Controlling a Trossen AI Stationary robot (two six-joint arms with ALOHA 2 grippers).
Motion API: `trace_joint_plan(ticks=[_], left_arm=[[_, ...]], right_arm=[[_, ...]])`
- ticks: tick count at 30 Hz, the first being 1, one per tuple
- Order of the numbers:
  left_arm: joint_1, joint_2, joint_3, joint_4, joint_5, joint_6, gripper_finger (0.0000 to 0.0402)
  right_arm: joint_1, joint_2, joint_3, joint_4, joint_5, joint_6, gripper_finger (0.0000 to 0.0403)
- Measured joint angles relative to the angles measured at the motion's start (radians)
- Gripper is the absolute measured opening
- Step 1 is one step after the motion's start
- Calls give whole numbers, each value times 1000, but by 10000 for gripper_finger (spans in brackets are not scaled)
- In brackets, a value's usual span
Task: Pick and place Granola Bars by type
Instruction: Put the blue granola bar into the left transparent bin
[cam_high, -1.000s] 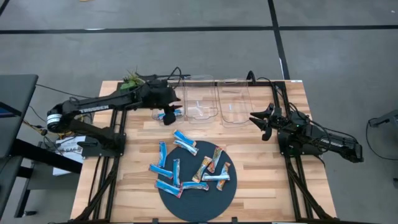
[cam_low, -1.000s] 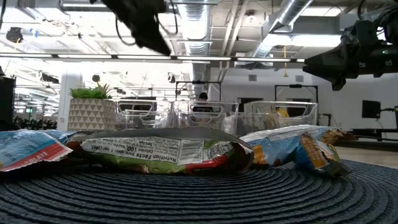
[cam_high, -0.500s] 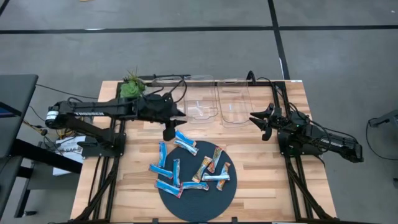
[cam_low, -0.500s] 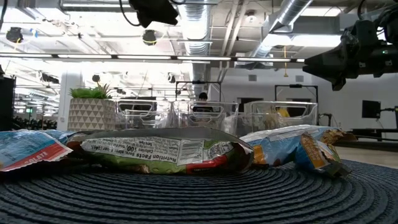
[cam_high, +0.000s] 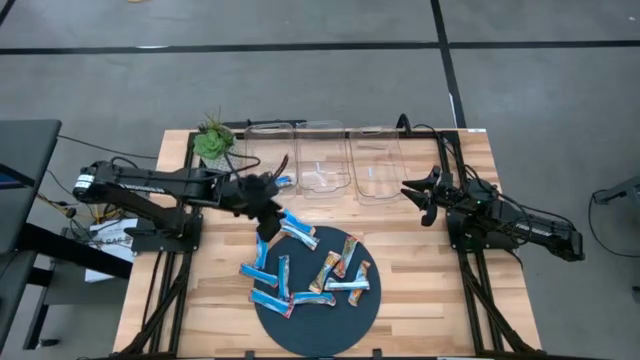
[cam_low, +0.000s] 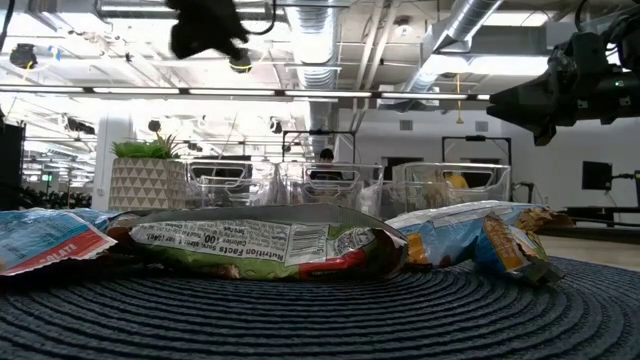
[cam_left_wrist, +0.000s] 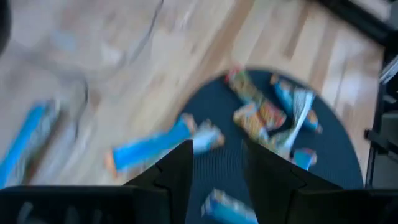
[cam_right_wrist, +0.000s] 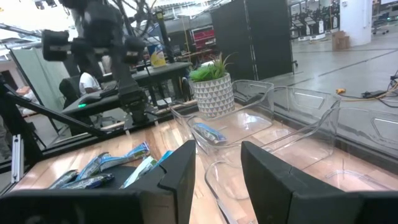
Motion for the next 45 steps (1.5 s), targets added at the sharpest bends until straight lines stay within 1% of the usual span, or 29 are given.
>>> trace_joint_plan(ticks=[8,13,18,22,27,30,33,38,45], left_arm=[[-143,0,0,-228,2,-254,129],[-231,0,-1,-301,-26,-393,129],[-276,0,-1,-352,-34,-524,129],[-282,0,-1,-398,-55,-635,129],[-266,0,-1,-441,-117,-807,129],[-253,0,-1,-464,-126,-912,129],[-244,7,-1,-502,-128,-984,129],[-225,73,-1,-520,-118,-1038,129],[-197,205,-1,-489,-50,-1043,129]], right_arm=[[0,0,0,0,0,0,123],[0,0,0,0,0,0,123],[0,0,0,0,0,0,123],[0,0,0,0,0,0,123],[0,0,0,0,0,0,123],[0,0,0,0,0,0,123],[0,0,0,0,0,0,123],[0,0,0,0,0,0,123],[0,0,0,0,0,0,123]])
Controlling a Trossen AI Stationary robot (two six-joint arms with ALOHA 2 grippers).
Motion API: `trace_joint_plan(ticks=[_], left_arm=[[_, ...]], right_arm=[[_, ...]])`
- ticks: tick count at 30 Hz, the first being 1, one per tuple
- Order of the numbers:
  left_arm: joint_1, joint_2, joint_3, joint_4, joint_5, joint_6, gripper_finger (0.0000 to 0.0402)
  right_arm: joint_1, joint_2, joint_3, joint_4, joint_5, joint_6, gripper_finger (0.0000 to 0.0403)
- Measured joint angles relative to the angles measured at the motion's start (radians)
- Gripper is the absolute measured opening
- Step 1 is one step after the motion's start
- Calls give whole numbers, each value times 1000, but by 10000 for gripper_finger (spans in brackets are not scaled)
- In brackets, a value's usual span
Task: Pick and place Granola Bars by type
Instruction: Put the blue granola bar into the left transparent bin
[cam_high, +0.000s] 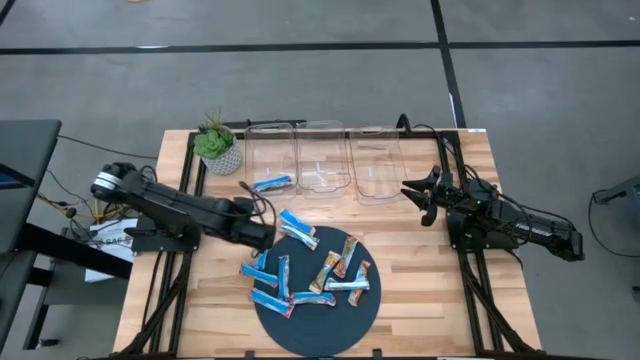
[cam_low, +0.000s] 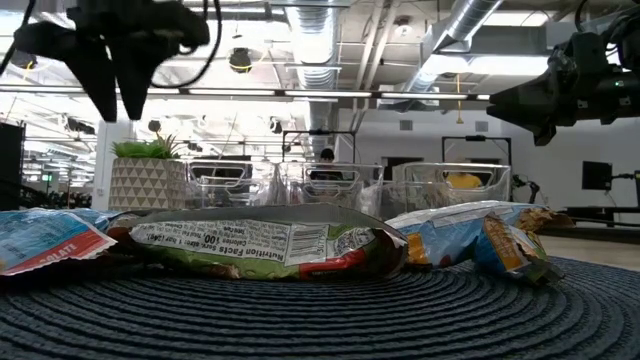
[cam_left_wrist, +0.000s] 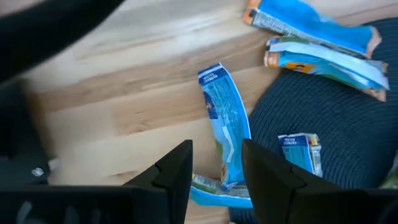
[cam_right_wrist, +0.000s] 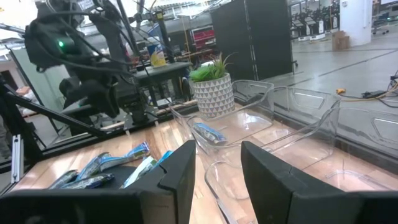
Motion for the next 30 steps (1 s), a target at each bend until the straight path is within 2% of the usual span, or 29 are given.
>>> trace_joint_plan(ticks=[9,17,27,30], left_arm=[[16,140,0,119,29,58,129],[42,219,0,133,97,87,133],[60,223,-1,138,108,93,199],[68,234,-32,184,134,75,217]], right_arm=[[0,0,0,0,0,0,123],[0,0,0,0,0,0,123],[0,0,0,0,0,0,123],[0,0,0,0,0,0,123]])
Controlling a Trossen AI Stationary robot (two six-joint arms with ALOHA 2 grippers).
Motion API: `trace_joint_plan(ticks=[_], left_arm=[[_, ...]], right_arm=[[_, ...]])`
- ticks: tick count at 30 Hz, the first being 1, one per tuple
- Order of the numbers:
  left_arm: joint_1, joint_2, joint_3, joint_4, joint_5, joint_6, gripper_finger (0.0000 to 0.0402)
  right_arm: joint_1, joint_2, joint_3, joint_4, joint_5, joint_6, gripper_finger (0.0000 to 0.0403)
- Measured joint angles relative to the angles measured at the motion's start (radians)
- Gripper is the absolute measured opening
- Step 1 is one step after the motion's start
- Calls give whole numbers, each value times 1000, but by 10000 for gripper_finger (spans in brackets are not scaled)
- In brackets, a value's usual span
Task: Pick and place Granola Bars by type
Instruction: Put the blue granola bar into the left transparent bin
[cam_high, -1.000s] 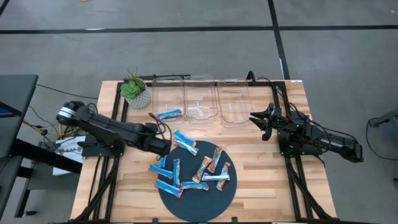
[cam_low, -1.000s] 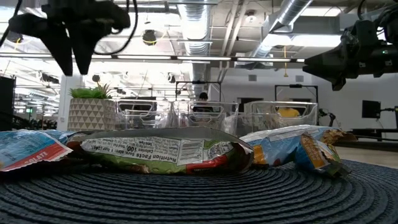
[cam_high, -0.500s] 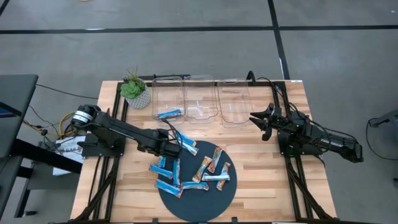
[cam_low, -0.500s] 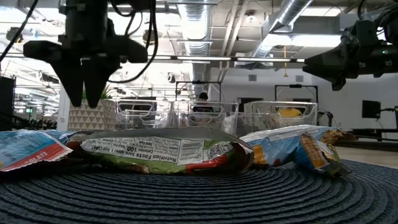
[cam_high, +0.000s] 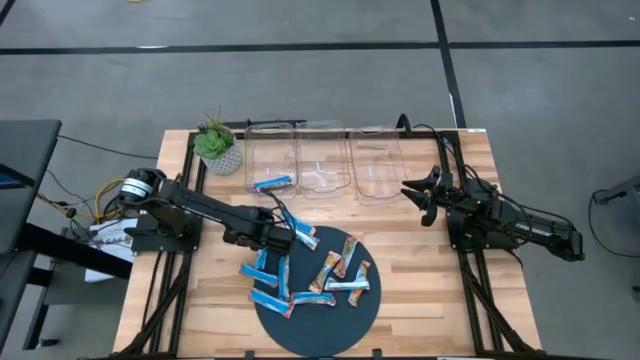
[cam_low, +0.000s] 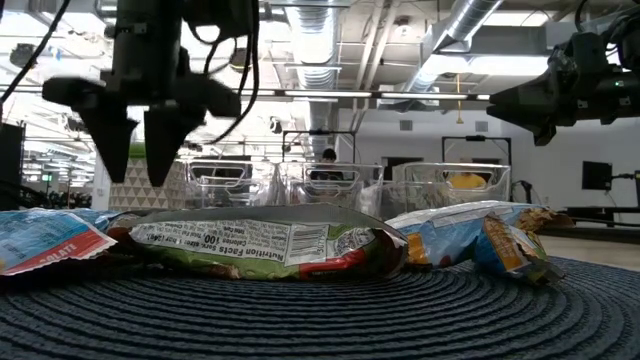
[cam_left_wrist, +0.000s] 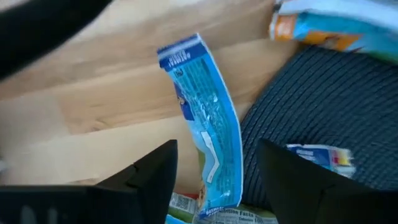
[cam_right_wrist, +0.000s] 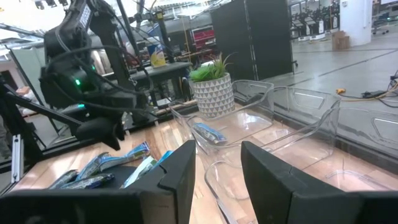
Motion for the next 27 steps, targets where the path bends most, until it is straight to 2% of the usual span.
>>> trace_joint_plan(ticks=[9,21,27], left_arm=[[7,22,-107,172,29,26,229],[35,22,-168,199,58,70,229],[37,16,-218,295,84,70,227]], right_arm=[[0,0,0,0,0,0,123],[0,0,0,0,0,0,123],[0,0,0,0,0,0,123]])
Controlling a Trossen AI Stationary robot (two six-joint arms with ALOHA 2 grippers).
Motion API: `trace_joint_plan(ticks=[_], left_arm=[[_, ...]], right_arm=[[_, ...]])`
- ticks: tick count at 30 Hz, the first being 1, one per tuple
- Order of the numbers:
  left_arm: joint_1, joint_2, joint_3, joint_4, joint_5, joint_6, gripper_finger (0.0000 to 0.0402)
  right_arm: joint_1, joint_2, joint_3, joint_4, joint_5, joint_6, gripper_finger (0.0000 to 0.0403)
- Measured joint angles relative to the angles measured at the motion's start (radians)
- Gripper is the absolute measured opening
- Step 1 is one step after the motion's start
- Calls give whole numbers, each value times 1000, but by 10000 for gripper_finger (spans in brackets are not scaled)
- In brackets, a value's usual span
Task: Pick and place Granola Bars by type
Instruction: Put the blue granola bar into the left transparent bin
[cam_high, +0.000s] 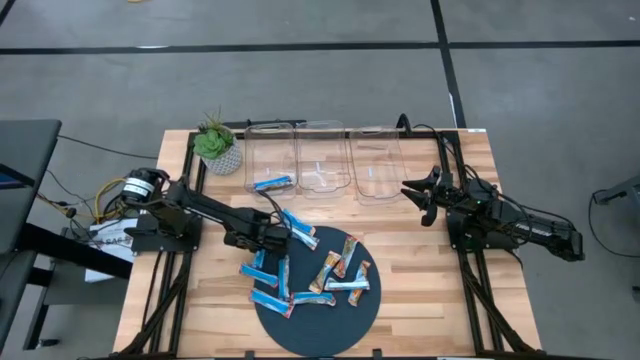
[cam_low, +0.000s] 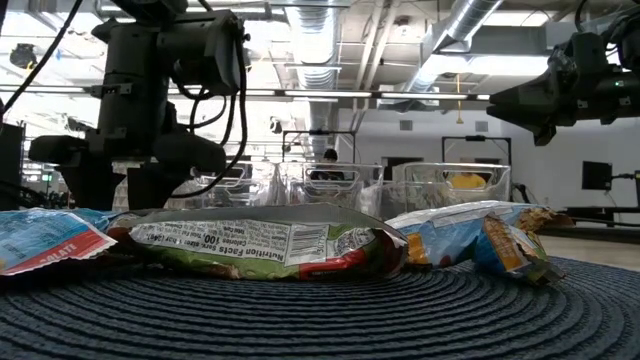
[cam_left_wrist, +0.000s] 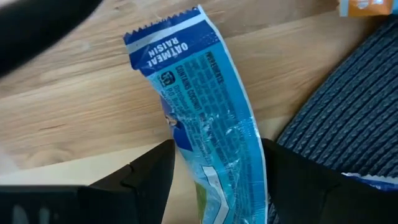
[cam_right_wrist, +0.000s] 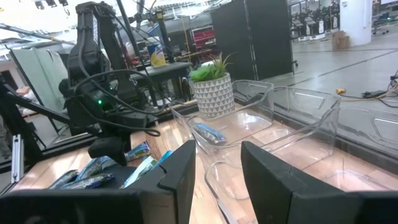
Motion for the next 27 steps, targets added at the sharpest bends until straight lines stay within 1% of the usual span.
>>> trace_joint_plan(ticks=[4,11,15,19,27], left_arm=[[0,0,-2,8,2,11,204],[-1,3,-3,17,-3,51,136],[-1,3,-2,17,-4,73,109],[-1,4,5,16,-4,93,98],[-1,9,25,9,-13,148,95]], right_arm=[[0,0,0,0,0,0,123],[0,0,0,0,0,0,123],[0,0,0,0,0,0,123],[0,0,0,0,0,0,123],[0,0,0,0,0,0,123]])
